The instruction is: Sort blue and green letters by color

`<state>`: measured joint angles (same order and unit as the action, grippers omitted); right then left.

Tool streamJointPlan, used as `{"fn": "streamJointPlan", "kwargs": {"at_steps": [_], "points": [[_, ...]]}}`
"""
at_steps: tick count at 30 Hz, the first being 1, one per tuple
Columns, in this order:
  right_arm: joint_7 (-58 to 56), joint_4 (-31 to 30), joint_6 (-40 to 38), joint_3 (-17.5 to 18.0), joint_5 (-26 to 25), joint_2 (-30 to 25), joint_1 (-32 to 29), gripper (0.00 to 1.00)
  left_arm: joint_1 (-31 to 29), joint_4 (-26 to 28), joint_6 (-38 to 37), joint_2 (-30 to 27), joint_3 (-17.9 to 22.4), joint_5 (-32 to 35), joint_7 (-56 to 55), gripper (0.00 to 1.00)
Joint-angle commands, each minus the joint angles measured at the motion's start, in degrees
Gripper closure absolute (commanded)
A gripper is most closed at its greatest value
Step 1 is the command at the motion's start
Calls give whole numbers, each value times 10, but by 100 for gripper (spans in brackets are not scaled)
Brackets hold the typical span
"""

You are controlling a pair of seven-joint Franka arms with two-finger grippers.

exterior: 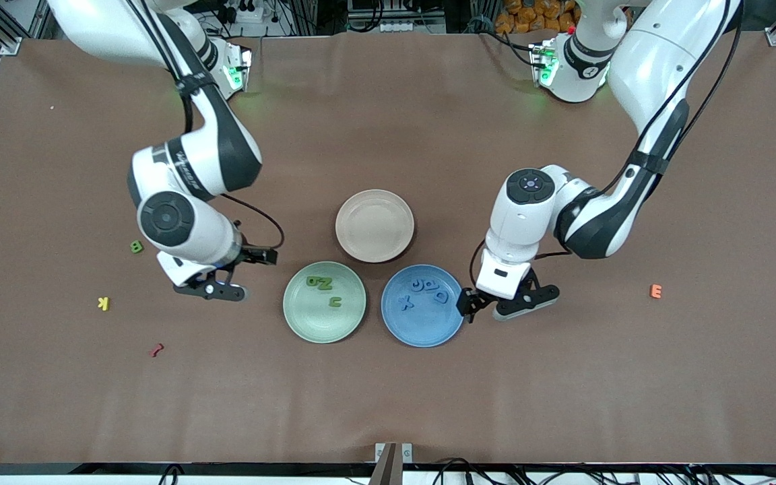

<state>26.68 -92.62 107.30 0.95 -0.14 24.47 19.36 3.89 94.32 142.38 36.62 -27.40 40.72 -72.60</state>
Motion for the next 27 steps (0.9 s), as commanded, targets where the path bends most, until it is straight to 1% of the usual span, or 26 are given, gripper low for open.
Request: {"fn": "streamJointPlan", "kwargs": {"at_steps": [1, 5, 8, 12, 14, 19, 24, 27], "points": [[-86, -102, 19, 3, 0, -80, -29, 0, -2, 12, -47, -23, -6, 6, 20, 0], [-163, -136, 19, 3, -5, -110, -60, 0, -2, 10, -83, -31, -13, 3, 26, 0], [-203, -171, 23, 1, -10, -136, -77, 0, -2, 7, -96, -34, -19, -17, 42, 0], [-235, -220, 42, 1, -45, -171, -92, 0, -2, -7, -96, -30, -19, -49, 75, 0], [-250, -240, 55, 1, -50, -182, -103, 0, 1, -18, -96, -26, -19, -65, 83, 0], [-337, -290, 106, 1, -50, -198, -152, 0, 9, -27, -96, -21, -20, -99, 90, 0], [-408, -337, 164, 1, -50, -202, -194, 0, 9, -35, -96, -14, -20, -105, 91, 0], [-470, -360, 210, 1, -50, -195, -236, 0, 9, -35, -96, -13, -20, -105, 91, 0]]}}
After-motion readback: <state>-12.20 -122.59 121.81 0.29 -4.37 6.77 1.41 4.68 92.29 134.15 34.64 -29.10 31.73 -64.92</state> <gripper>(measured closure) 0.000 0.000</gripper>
